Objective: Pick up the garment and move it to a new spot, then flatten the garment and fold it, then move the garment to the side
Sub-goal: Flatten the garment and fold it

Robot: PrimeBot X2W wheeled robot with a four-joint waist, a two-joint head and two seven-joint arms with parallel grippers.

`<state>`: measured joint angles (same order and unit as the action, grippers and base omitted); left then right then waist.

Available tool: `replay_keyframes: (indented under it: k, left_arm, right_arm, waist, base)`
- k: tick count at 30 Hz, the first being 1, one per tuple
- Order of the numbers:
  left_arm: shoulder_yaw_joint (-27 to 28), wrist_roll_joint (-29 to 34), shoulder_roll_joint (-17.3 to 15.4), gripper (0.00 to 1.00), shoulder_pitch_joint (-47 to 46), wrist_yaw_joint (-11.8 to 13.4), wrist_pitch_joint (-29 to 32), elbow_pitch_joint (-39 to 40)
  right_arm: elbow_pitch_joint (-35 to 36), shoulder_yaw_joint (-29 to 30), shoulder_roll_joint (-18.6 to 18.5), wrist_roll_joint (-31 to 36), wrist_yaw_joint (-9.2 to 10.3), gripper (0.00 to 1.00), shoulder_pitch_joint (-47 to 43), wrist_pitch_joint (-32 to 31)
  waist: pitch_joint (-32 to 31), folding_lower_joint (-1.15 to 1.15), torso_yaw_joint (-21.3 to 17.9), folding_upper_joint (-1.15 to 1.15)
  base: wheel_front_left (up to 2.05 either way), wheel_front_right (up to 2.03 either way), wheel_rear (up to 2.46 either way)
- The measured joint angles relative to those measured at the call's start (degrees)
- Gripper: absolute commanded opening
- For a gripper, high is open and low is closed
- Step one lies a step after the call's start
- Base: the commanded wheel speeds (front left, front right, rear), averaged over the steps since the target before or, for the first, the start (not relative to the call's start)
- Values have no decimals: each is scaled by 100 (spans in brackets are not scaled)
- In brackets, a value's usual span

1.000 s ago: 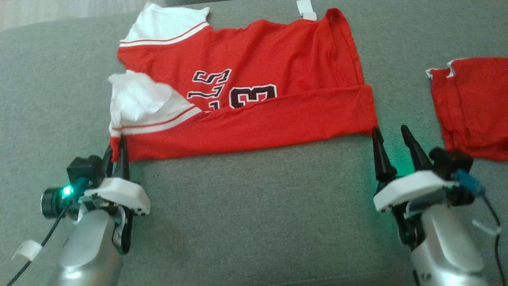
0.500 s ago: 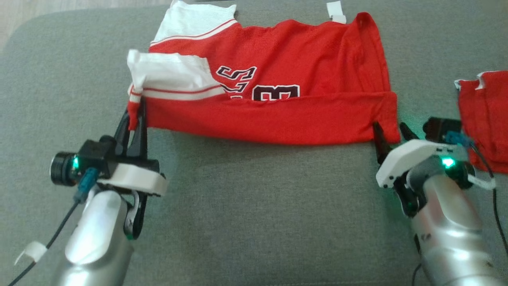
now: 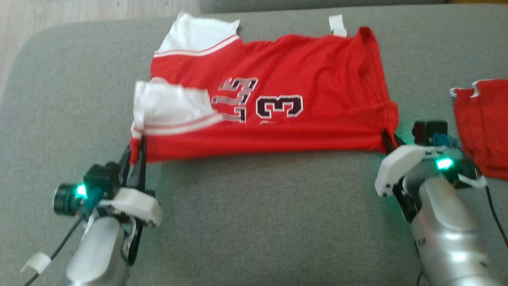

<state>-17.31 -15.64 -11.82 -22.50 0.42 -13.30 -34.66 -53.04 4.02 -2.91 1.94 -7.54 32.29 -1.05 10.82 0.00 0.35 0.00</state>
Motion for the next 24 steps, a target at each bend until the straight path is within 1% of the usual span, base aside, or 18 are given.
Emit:
replay_keyframes:
  k: [7, 9, 14, 16, 17, 20, 21, 22, 24]
  left_arm:
    - [-113, -125, -176, 0, 618, -103, 319, -21]
    - [-130, -160, -232, 0, 817, -164, 428, 58]
    - [-172, -334, -319, 0, 1265, -252, 859, 470]
    - [-222, -357, -366, 0, 1413, -275, 1026, 666]
    - [-267, -402, -381, 0, 1535, -277, 1152, 843]
    - [-298, -415, -382, 0, 1611, -267, 1237, 961]
    - [-301, -415, -382, 0, 1618, -241, 1272, 995]
    - [-301, -416, -382, 0, 1617, -236, 1300, 1038]
    - [-304, -416, -379, 100, 1614, -190, 1324, 1122]
  right_arm:
    - [304, 157, 25, -115, 0, 0, -624, -9]
    - [479, 198, 33, -155, 0, 0, -814, -127]
    - [1157, 254, 43, -245, 0, 0, -1384, -582]
    - [1496, 274, 45, -267, 0, 0, -1630, -769]
    - [1819, 281, 44, -378, 0, 0, -1856, -938]
    - [2083, 281, 44, -463, 0, 0, -2042, -1069]
    - [2196, 282, 44, -493, 0, 56, -2118, -1113]
    - [2309, 274, 45, -542, 0, 100, -2180, -1116]
    - [2539, 266, 45, -614, 0, 100, -2263, -1107]
  waist:
    - [-381, 0, -173, 0]
    - [-498, -1, -223, 0]
    - [-750, -1, -325, 0]
    - [-813, -1, -353, 0]
    - [-841, -1, -370, 0]
    - [-849, -1, -374, 0]
    - [-849, -1, -374, 0]
    - [-845, -1, -375, 0]
    - [-827, -1, -379, 0]
  base:
    - [0, 0, 0]
    - [0, 0, 0]
    - [0, 0, 0]
    - [0, 0, 0]
    - [0, 0, 0]
    - [0, 0, 0]
    - [0, 0, 0]
    - [0, 0, 0]
    - [0, 0, 0]
